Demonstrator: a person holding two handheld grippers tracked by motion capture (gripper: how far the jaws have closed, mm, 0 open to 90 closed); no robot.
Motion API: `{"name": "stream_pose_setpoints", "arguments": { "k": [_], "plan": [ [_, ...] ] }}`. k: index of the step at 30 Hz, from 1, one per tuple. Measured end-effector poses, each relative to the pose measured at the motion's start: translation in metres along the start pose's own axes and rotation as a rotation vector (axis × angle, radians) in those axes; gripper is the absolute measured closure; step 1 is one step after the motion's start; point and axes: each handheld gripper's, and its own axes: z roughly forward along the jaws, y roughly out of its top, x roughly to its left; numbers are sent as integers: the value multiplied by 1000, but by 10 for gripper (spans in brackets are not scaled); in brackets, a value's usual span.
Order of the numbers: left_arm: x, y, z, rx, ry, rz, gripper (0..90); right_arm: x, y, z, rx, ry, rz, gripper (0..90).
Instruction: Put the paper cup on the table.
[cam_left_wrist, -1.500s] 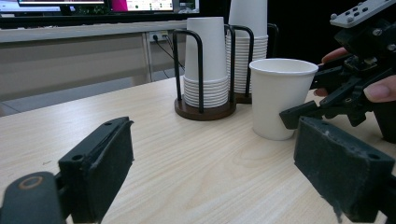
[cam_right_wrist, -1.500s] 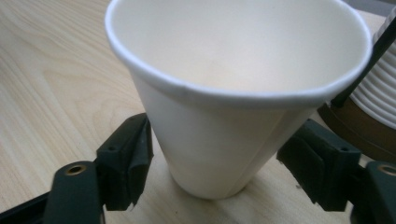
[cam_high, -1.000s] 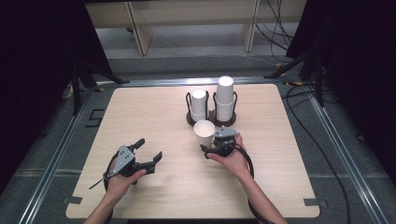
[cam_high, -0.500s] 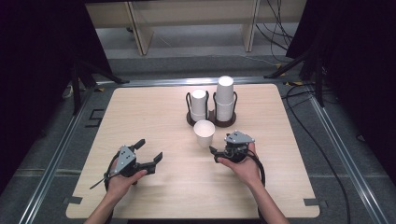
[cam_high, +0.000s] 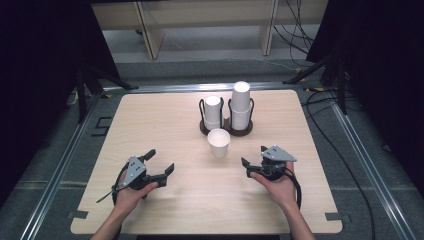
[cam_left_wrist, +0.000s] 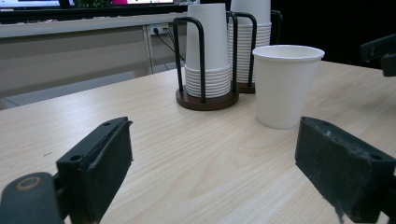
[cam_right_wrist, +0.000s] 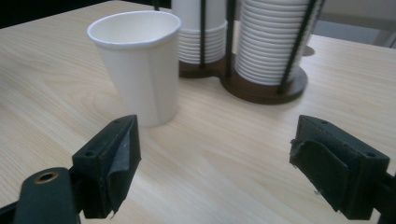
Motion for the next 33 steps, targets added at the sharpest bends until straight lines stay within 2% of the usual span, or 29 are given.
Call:
{"name": "stream_pose_setpoints", "arguments": {
  "k": [1, 2, 4, 5, 6, 8, 9, 10, 11, 13, 15, 18, 19, 20, 22, 23, 24, 26, 27, 28, 30, 31, 32, 33],
  "plan": [
    [0, 0, 0, 0, 0, 1, 107, -2, -2, -3, 4, 3, 18, 162],
    [0, 0, 0, 2, 0, 3, 107, -5, -5, -6, -10, -14, 1, 163],
    [0, 0, 0, 2, 0, 2, 106, -7, -9, -13, -5, -25, 34, 166],
    [0, -1, 3, -29, -9, 2, 106, -10, -13, -16, -7, -26, 39, 168],
    [0, -1, 3, -25, -8, 3, 106, -11, -15, -20, -7, -30, 53, 169],
    [0, -1, 3, -30, -10, 6, 107, -14, -19, -26, -6, -37, 53, 173],
    [0, -1, 3, -29, -9, 7, 107, -17, -21, -28, -13, -50, 33, 175],
    [0, -1, 3, -29, -10, 7, 107, -19, -24, -32, -18, -70, 41, 176],
    [0, 0, 1, 1, -1, 9, 107, -21, -26, -33, -26, -80, 36, 177],
    [0, -1, 1, 3, -1, 10, 107, -24, -29, -39, -31, -101, 36, 179],
    [0, -1, 1, 6, -3, 10, 107, -27, -32, -42, -39, -93, 50, 181],
    [-1, -1, 2, 6, -7, 12, 106, -29, -36, -46, -54, -114, 47, 181],
    [-1, -2, 4, -14, -18, 5, 106, -30, -37, -45, -72, -127, 39, 181],
    [-1, -3, 5, -20, -28, -3, 106, -31, -39, -46, -77, -113, 51, 181],
    [-2, -2, 2, 9, -27, -21, 104, -31, -41, -47, -67, -125, 72, 181],
    [-3, -2, 4, -10, -30, -27, 104, -32, -43, -47, -86, -127, 65, 181],
    [-4, -2, 4, -11, -32, -24, 104, -33, -43, -47, -92, -108, 73, 181],
    [-4, -2, 6, -18, -43, -19, 103, -33, -43, -49, -94, -137, 49, 182],
    [-4, -3, 6, -23, -47, -19, 103, -33, -44, -49, -110, -118, 58, 182],
    [-5, -2, 4, 5, -37, -22, 102, -33, -44, -50, -105, -136, 51, 182],
    [-5, -2, 4, 16, -41, -9, 102, -34, -45, -50, -130, -125, 43, 179],
    [-5, -2, 4, 20, -44, -15, 102, -34, -45, -51, -123, -115, 51, 176],
    [-5, -1, 6, 0, -57, -33, 102, -34, -45, -51, -138, -119, 47, 173],
    [-5, 0, 7, 1, -64, -53, 98, -34, -45, -52, -134, -118, 56, 169]
  ]
}}
